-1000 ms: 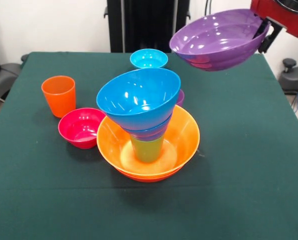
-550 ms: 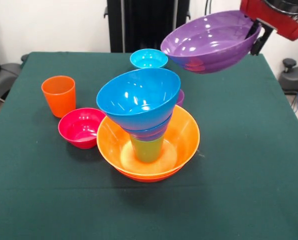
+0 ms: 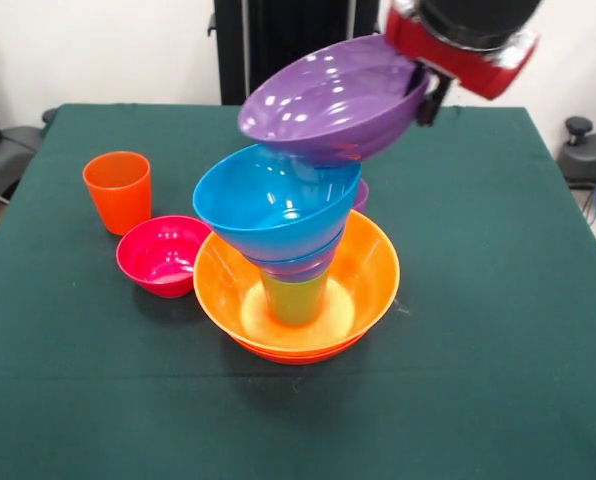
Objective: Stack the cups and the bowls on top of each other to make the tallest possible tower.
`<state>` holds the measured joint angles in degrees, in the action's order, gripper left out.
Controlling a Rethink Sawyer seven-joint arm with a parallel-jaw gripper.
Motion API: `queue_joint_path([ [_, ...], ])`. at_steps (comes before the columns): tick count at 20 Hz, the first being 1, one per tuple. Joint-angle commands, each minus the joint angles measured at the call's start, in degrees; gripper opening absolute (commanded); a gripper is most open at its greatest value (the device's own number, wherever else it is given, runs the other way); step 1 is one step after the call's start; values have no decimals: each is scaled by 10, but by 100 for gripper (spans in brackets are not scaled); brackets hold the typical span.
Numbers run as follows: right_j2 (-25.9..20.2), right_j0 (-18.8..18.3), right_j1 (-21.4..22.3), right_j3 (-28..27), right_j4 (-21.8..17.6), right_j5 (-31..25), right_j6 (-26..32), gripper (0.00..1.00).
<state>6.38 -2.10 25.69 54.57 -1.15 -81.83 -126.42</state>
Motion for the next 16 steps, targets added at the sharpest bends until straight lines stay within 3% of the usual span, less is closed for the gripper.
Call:
queue_joint_path([
  [1, -77, -34, -32, -22, -56, -17, 185, 0],
  [13, -96, -60, -78, -98, -71, -39, 211, 0],
  [16, -94, -63, -71, -73, -72, -18, 212, 0],
])
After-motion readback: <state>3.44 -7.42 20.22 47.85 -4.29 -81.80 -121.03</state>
